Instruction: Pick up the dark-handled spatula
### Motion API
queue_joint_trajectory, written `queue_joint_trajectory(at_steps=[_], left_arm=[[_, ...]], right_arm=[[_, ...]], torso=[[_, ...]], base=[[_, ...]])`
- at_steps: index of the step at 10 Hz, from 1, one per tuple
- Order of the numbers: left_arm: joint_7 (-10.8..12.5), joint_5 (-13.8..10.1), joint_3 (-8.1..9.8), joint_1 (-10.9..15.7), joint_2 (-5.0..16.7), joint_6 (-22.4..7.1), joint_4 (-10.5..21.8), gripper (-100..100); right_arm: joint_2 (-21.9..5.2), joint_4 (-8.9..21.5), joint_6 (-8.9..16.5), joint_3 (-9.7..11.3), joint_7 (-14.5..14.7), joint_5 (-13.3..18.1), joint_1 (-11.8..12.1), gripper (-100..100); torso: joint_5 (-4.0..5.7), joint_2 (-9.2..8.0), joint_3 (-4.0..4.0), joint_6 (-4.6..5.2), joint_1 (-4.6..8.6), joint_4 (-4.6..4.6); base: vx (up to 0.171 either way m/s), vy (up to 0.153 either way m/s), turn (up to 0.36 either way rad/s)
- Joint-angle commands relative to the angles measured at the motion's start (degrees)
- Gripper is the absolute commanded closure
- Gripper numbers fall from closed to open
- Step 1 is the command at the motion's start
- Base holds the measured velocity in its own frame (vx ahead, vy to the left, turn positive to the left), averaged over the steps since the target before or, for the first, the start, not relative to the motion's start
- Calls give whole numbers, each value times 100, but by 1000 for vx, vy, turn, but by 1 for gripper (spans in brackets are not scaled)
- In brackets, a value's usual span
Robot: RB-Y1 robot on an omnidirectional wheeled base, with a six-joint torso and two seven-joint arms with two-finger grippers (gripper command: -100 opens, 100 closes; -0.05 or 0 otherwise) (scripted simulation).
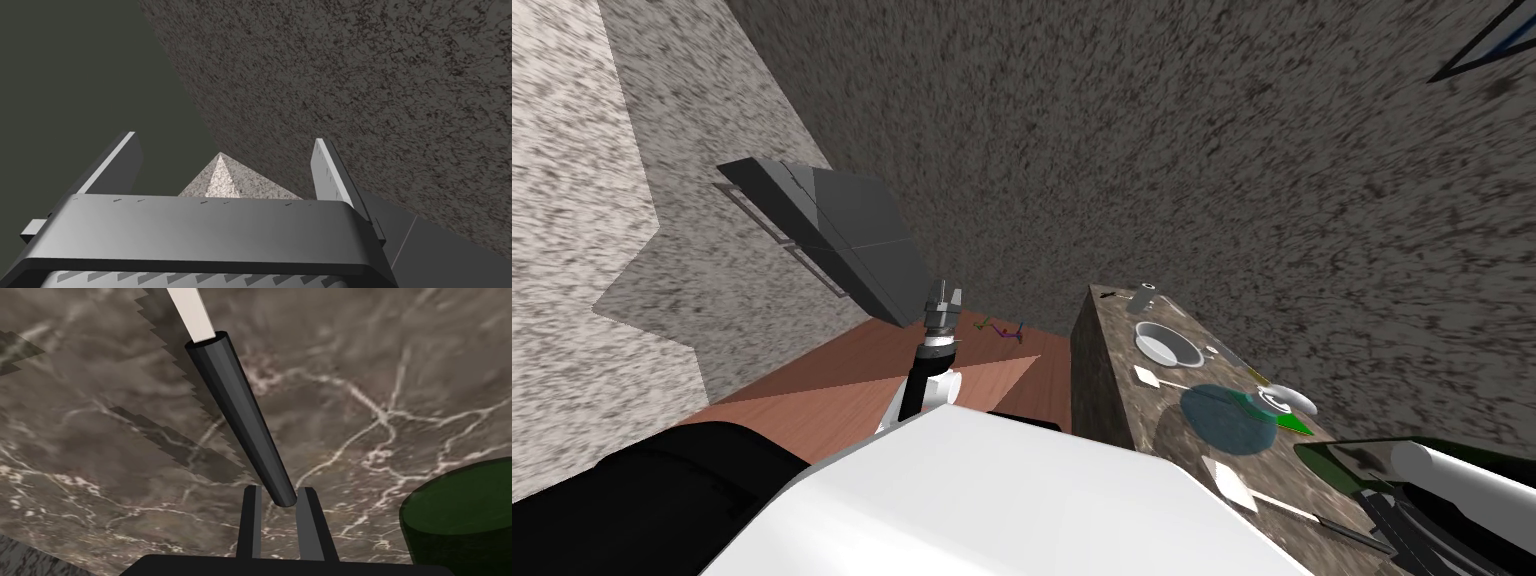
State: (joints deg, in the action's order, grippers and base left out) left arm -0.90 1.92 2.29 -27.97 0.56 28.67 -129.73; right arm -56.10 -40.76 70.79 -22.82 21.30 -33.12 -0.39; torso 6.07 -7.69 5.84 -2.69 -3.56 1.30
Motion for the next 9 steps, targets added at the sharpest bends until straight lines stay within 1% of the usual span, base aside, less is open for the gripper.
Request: queue_joint_trajectory(at_steps=[1,2,3,4,6,9], left_arm=[[0,0,0,0,0,0,0,0],[0,0,0,0,0,0,0,0],[0,0,0,0,0,0,0,0],[0,0,-1,2,0,0,0,0],[0,0,-1,2,-1,0,0,0],[0,0,-1,2,-1,0,0,0]], right_arm=[[0,0,0,0,0,0,0,100],[0,0,0,0,0,0,0,0],[-53,-9,19,114,-106,-151,19,100],[-96,-10,32,193,-176,-252,30,100],[-182,-10,58,353,-314,-454,53,100],[-311,-10,98,593,-523,-757,88,100]], torso=[[0,0,0,0,0,0],[0,-1,0,0,1,0],[0,-1,-1,0,1,0],[4,-17,-9,-16,-8,-5],[11,-49,-28,-7,-17,-11],[11,-37,-22,-7,-17,-9]], base=[[0,0,0],[0,0,0],[-87,15,200],[-166,16,219],[-159,54,142],[-105,54,137]])
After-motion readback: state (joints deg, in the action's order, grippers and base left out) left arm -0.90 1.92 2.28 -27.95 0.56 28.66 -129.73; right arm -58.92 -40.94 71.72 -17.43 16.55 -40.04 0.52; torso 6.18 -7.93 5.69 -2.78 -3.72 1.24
